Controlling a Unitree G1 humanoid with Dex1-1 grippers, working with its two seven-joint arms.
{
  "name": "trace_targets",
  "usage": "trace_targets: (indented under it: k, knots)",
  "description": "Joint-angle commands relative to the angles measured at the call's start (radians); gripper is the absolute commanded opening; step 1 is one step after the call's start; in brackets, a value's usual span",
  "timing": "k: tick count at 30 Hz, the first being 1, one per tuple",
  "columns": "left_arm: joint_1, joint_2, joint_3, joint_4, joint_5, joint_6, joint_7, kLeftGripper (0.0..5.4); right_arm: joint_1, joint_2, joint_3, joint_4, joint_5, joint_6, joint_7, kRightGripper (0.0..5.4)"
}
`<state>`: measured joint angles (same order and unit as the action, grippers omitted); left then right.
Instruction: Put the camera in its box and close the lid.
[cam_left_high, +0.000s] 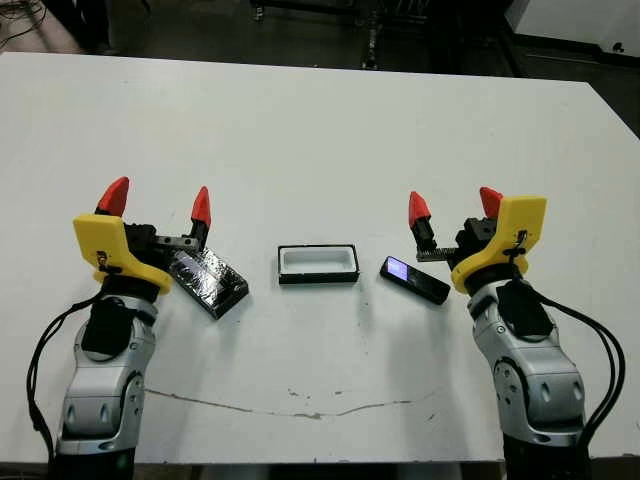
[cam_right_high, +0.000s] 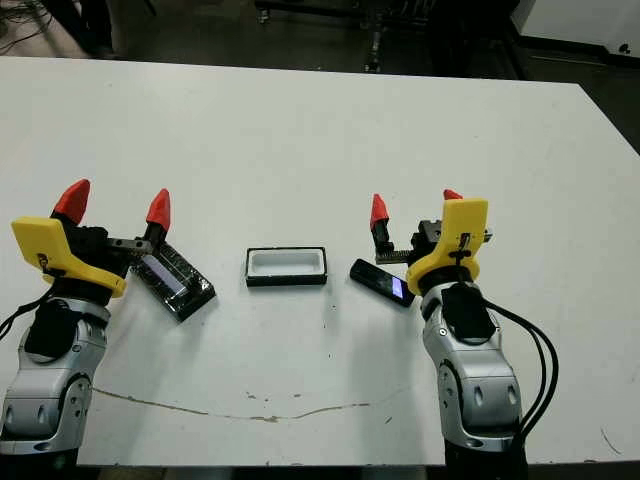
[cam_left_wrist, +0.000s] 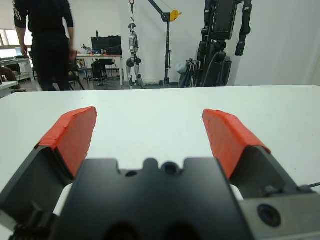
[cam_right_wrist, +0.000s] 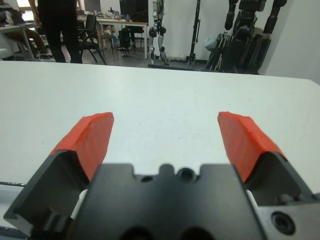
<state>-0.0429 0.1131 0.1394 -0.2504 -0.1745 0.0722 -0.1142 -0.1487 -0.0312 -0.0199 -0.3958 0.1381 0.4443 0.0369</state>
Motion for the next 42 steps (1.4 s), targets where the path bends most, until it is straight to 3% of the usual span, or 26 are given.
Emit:
trace_targets:
  k: [1,11,16,24,35,42]
  knots:
    - [-0.002,-0.003,0.003,0.010,-0.004,-0.009,0.002,5.39,-0.006,-0.018,-0.012,0.020,-0.003,-0.028,0.012,5.40]
    - [0.002,-0.003,-0.001,0.016,-0.010,-0.015,-0.006,5.39,-0.002,-0.039,-0.029,0.010,0.027,-0.022,0.053,5.40]
    - [0.005,-0.005,-0.002,0.011,-0.013,-0.003,0.001,5.39,-0.045,-0.174,-0.083,0.023,0.121,-0.045,0.255,5.40]
    - [0.008,-0.005,-0.002,0.011,-0.012,-0.011,-0.001,5.39,-0.187,-0.471,-0.124,0.168,0.302,0.072,0.639,5.40]
    - [0.009,-0.005,-0.005,0.011,-0.007,-0.006,0.003,5.39,-0.336,-0.652,-0.002,0.346,0.277,0.065,0.950,5.40]
    - [0.009,-0.010,-0.010,0.009,-0.002,-0.006,0.009,5.39,-0.368,-0.674,0.076,0.400,0.232,0.058,1.030,5.40]
